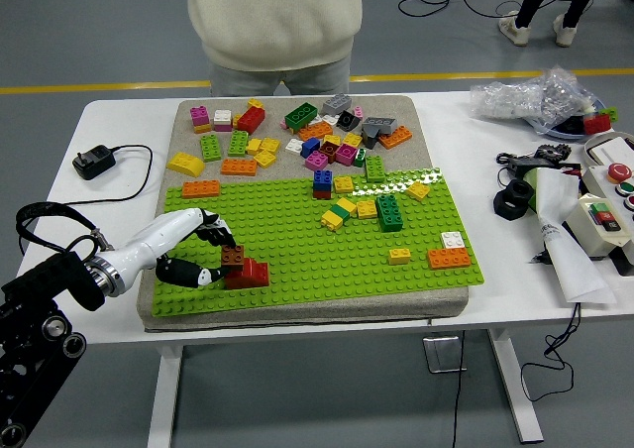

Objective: Pick up the brick,pile it on top of brick,press brick,pick up the brick,pile it on top of brick,press brick

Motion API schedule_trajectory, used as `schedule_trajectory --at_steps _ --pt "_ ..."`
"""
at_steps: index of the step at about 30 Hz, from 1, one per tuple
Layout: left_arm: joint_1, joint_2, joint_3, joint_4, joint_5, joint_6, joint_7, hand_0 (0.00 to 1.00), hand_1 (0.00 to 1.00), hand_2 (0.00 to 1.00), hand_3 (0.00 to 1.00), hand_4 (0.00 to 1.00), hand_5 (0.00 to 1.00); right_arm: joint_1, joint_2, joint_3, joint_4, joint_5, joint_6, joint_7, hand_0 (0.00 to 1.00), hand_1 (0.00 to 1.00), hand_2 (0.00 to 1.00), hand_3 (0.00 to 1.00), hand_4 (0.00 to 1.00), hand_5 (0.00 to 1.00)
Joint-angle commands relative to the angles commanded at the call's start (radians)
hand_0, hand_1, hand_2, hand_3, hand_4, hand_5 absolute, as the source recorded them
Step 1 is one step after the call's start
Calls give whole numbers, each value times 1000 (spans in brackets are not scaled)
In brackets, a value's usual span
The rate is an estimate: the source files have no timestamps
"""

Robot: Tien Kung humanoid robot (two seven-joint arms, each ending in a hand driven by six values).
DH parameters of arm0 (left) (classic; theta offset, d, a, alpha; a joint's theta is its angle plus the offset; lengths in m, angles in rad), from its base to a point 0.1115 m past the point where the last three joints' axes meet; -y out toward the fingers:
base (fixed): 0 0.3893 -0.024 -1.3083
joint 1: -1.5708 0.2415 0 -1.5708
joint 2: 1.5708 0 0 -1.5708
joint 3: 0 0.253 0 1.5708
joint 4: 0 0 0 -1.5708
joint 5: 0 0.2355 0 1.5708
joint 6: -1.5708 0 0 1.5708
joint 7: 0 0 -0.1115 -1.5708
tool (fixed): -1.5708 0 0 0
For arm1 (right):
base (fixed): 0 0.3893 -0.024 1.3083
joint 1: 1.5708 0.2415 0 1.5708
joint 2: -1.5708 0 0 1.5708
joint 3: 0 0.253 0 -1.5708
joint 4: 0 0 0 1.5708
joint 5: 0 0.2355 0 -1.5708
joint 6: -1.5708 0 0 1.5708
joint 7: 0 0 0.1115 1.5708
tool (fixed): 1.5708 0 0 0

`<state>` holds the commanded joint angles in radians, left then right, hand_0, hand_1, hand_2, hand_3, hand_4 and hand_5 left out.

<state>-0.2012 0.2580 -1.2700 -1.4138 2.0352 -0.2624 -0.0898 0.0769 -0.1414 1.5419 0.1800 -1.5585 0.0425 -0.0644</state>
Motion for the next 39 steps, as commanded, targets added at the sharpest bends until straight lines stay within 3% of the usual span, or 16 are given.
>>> schedule_trajectory --at_steps 39 --pt "-8 -22 2 54 -3 -1 -4 620 615 509 528 619 2 2 2 -4 0 2 -1 0 761 676 718 737 998 684"
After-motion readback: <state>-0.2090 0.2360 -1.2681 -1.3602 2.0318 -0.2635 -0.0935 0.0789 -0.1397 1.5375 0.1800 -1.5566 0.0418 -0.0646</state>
